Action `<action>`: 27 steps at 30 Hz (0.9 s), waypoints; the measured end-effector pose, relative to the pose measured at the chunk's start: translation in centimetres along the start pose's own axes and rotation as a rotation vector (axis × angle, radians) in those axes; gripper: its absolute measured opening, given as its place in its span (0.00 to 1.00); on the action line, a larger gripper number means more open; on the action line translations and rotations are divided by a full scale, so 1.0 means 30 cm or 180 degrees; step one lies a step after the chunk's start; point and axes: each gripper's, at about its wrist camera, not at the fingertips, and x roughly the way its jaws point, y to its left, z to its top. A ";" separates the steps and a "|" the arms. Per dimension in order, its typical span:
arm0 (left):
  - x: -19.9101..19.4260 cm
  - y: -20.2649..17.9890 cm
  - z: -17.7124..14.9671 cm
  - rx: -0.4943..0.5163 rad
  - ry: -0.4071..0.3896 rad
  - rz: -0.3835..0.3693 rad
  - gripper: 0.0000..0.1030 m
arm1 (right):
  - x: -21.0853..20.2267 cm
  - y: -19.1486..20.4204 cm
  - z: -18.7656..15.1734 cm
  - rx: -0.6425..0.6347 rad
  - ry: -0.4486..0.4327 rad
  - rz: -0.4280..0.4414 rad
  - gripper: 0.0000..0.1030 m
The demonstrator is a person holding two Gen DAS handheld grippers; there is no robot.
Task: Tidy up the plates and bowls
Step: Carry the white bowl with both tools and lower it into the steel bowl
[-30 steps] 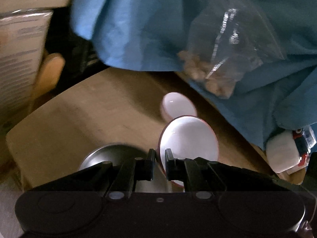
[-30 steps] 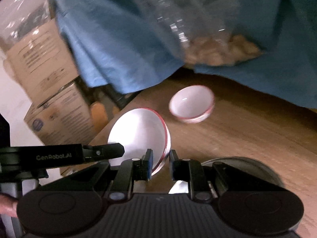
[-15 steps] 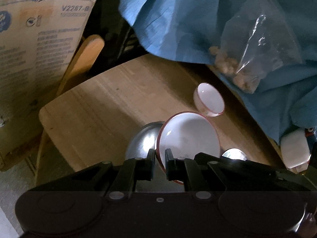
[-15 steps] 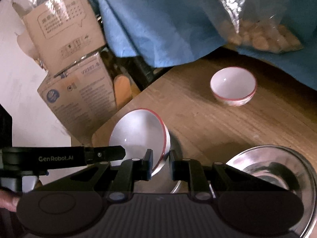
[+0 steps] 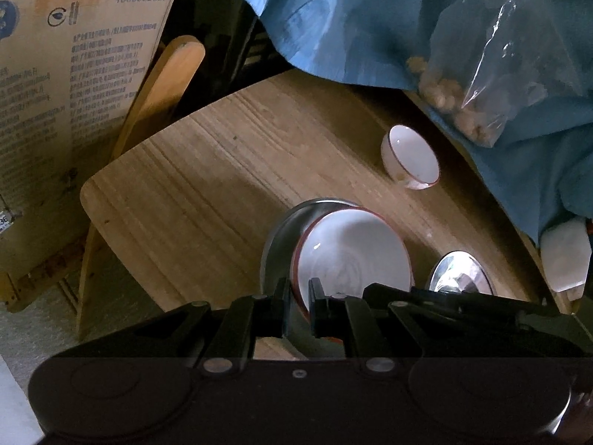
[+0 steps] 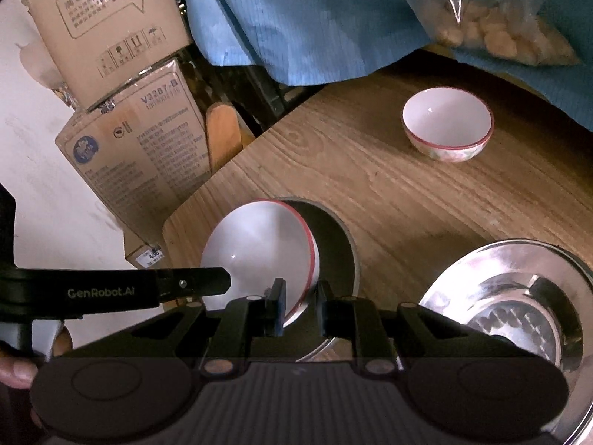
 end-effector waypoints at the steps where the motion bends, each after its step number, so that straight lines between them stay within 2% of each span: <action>1: 0.003 0.004 -0.001 0.0001 0.0016 0.0006 0.10 | 0.004 0.001 0.000 -0.0003 0.0013 -0.0005 0.19; 17: 0.024 0.005 0.012 0.0055 0.0084 -0.0002 0.11 | 0.020 0.006 -0.001 0.0010 0.0034 -0.0081 0.21; 27: 0.008 -0.001 0.029 0.0104 0.0013 0.0044 0.19 | 0.015 -0.001 0.009 0.0006 -0.0013 -0.0084 0.27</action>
